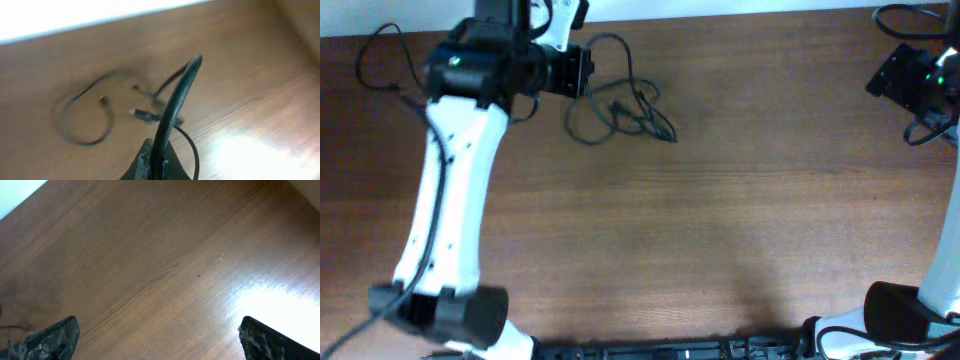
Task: Untangle cables
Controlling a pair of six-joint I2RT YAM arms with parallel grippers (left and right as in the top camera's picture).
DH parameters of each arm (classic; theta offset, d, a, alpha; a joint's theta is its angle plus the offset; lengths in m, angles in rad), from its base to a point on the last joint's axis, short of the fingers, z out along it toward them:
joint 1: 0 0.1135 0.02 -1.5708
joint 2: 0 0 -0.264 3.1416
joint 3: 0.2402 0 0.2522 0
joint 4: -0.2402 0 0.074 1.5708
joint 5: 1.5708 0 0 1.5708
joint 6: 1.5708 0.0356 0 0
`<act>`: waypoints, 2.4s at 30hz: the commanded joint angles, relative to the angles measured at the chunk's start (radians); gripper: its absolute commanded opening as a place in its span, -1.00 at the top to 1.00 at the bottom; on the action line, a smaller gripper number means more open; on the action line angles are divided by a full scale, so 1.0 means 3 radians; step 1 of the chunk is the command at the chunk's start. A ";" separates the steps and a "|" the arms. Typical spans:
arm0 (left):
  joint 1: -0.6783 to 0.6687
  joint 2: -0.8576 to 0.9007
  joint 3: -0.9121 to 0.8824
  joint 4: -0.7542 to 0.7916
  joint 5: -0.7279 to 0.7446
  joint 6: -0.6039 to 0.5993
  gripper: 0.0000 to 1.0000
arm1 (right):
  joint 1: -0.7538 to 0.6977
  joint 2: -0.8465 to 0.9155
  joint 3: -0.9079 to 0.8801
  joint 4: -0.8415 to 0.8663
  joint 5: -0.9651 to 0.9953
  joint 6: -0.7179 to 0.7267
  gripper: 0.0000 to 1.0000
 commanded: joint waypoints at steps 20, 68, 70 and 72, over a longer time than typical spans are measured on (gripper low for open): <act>-0.0566 0.0146 0.0025 -0.0801 -0.1602 -0.1242 0.80 | -0.0004 -0.0037 0.0005 -0.0003 0.0042 0.0029 -1.00; -0.0712 0.1845 0.3525 -0.2000 -0.0944 -0.0739 1.00 | -0.0004 -0.0037 0.0005 -0.0003 0.0042 0.0029 -1.00; -0.0898 0.1789 0.3522 -0.2000 -0.1469 -0.0829 1.00 | -0.0004 -0.0037 0.0005 -0.0003 0.0042 0.0029 -1.00; -0.1011 0.1789 0.3513 -0.2000 -0.1345 -0.0814 1.00 | -0.0004 -0.0037 0.0004 -0.0003 0.0042 0.0029 -1.00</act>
